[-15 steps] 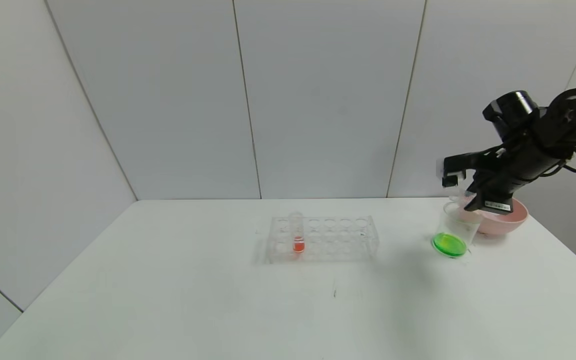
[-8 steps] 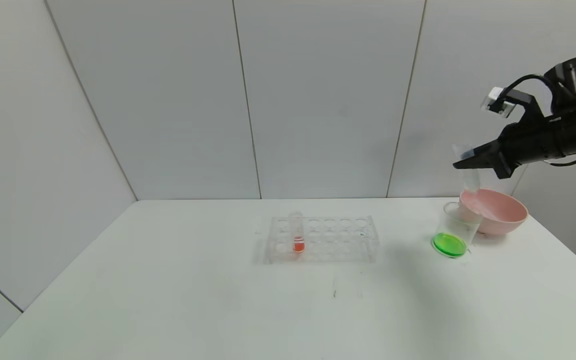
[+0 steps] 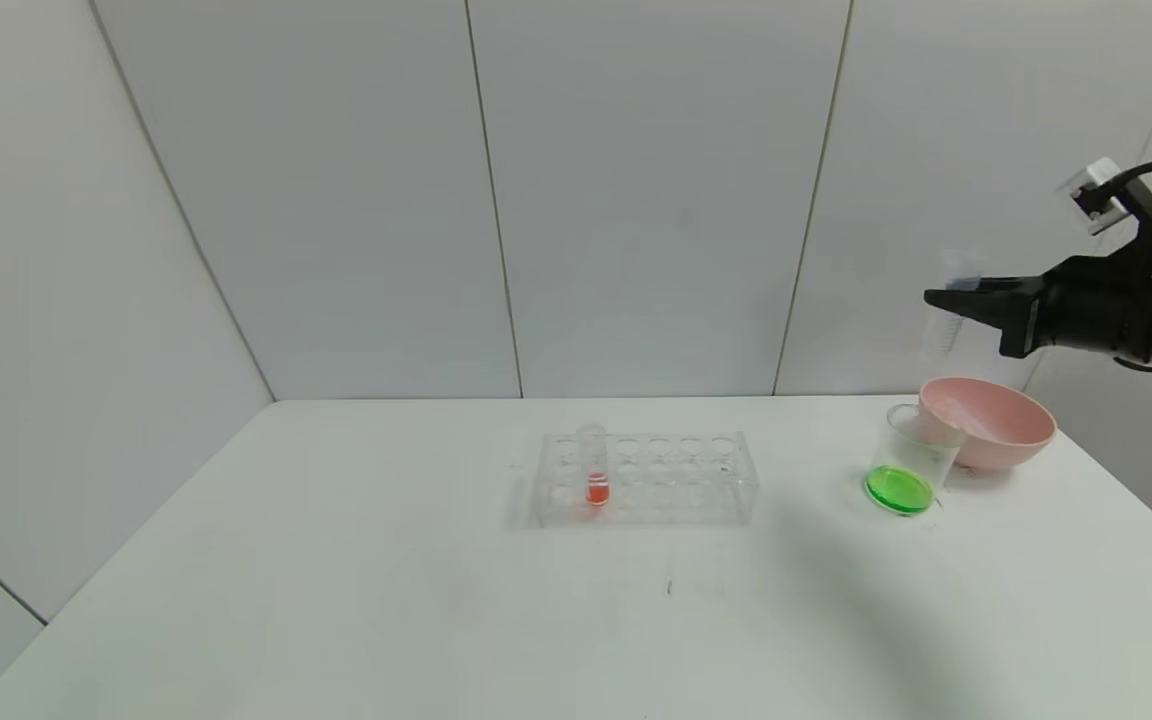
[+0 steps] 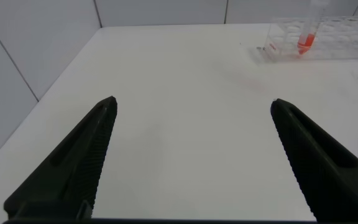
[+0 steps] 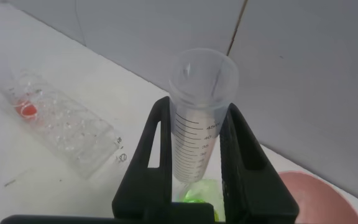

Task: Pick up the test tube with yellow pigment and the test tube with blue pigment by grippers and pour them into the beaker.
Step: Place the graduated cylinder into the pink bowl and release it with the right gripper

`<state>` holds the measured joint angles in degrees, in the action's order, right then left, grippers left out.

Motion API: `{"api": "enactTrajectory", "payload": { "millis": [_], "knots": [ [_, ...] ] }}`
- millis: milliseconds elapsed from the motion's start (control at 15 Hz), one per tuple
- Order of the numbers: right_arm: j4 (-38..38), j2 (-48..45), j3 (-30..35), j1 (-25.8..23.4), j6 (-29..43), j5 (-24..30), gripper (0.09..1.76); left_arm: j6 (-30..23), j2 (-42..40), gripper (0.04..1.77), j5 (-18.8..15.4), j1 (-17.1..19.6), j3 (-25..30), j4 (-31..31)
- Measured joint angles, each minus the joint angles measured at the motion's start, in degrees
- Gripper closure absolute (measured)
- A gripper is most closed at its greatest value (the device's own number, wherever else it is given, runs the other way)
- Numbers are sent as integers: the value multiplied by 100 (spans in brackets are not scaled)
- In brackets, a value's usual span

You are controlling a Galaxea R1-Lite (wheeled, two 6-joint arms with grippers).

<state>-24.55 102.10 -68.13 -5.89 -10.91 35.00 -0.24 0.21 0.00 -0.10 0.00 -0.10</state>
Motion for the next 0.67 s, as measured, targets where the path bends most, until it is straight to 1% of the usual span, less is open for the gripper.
{"api": "enactTrajectory", "payload": {
  "millis": [67,133,267,467,533,667],
  "knots": [
    [-432,-130,400,-52,216,-24,134,0,0,5,0,0,0,2],
    [-692,-245,725,-138,367,-44,134,2,0,5,0,0,0,2],
    [-796,-339,1014,-306,432,-55,134,0,0,5,0,0,0,2],
    [-952,-163,973,-552,429,-62,134,0,0,5,0,0,0,2],
    [-1073,-9,863,-646,429,-79,134,2,0,5,0,0,0,5],
    [-1215,383,496,-808,429,-312,134,2,0,5,0,0,0,2]
  ]
}}
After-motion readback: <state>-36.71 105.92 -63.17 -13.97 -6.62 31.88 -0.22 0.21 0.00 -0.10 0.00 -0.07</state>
